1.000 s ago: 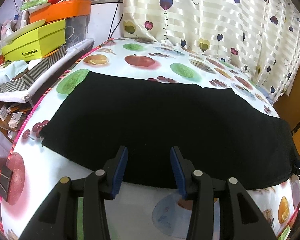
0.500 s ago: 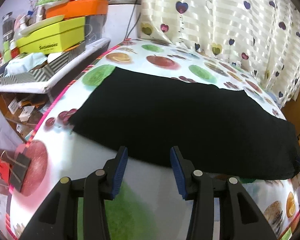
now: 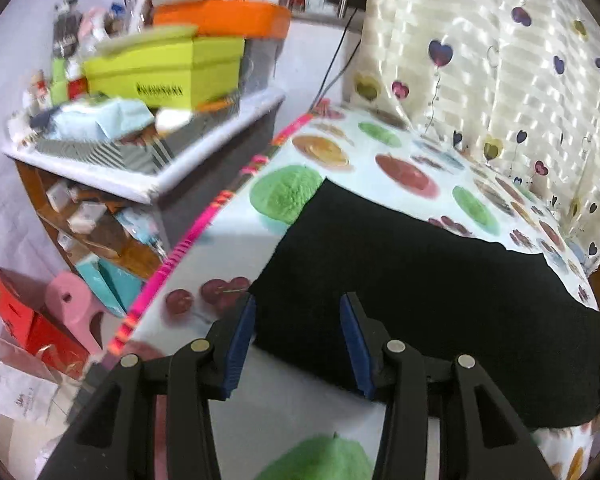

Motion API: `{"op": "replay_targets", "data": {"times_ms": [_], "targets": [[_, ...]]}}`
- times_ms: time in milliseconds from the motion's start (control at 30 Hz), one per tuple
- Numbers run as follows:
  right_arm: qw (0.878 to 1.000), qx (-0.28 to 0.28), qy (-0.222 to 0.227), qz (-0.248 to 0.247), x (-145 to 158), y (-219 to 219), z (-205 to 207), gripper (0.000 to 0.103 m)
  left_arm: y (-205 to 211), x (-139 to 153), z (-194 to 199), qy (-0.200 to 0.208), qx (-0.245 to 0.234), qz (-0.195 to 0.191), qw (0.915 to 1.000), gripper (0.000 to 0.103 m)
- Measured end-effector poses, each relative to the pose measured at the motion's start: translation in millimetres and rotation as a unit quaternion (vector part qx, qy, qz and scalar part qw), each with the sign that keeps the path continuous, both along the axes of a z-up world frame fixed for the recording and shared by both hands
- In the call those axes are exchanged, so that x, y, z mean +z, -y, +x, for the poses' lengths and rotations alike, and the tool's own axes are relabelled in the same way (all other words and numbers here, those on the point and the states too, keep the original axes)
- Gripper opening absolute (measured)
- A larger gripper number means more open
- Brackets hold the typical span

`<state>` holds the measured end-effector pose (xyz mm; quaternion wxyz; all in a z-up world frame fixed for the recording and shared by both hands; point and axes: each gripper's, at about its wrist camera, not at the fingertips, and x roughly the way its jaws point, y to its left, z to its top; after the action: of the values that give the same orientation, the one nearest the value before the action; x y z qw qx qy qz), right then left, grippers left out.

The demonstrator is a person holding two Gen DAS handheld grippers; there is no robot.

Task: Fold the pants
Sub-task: 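Smooth the folded pants with both grippers and reposition over the fabric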

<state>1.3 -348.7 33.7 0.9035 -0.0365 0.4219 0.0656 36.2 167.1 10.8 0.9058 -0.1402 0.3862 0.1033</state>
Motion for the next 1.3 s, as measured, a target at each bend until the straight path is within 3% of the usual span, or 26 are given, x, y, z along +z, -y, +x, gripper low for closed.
{"op": "replay_targets", "data": {"times_ms": [233,367,433,533,700,867,1067,1133,1200,1300], "targets": [[1.000,0.015,-0.005,-0.004,-1,9,14,0.048,17,-3,-7,-0.022,-0.014,0.030,0.9992,0.047],[1.000,0.012,-0.011,-0.004,3,9,13,0.048,6,-2,-16,-0.012,-0.011,-0.004,0.9999,0.047],[1.000,0.010,0.003,-0.015,11,3,6,0.050,-2,1,-26,-0.004,0.005,-0.022,0.9997,0.047],[0.999,0.025,0.025,0.009,22,-9,-4,0.050,-5,5,-41,0.018,0.014,-0.051,0.9984,0.047],[0.996,0.079,0.035,0.026,21,-46,-6,0.050,5,-4,-39,0.002,0.013,-0.081,0.9966,0.047],[0.993,0.109,0.033,0.038,14,-70,-1,0.050,20,-5,-28,0.005,0.043,-0.047,0.9980,0.059],[0.991,0.116,0.037,0.047,15,-78,2,0.050,43,-6,-8,-0.036,0.062,0.034,0.9968,0.062],[0.991,0.116,0.040,0.049,15,-78,2,0.050,43,-5,-6,-0.036,0.064,0.038,0.9966,0.052],[0.991,0.115,0.040,0.050,15,-78,2,0.050,40,-5,-6,-0.032,0.066,0.035,0.9967,0.026],[0.992,0.112,0.037,0.053,15,-77,2,0.050,38,-5,-4,-0.025,0.049,0.005,0.9985,0.009]]}}
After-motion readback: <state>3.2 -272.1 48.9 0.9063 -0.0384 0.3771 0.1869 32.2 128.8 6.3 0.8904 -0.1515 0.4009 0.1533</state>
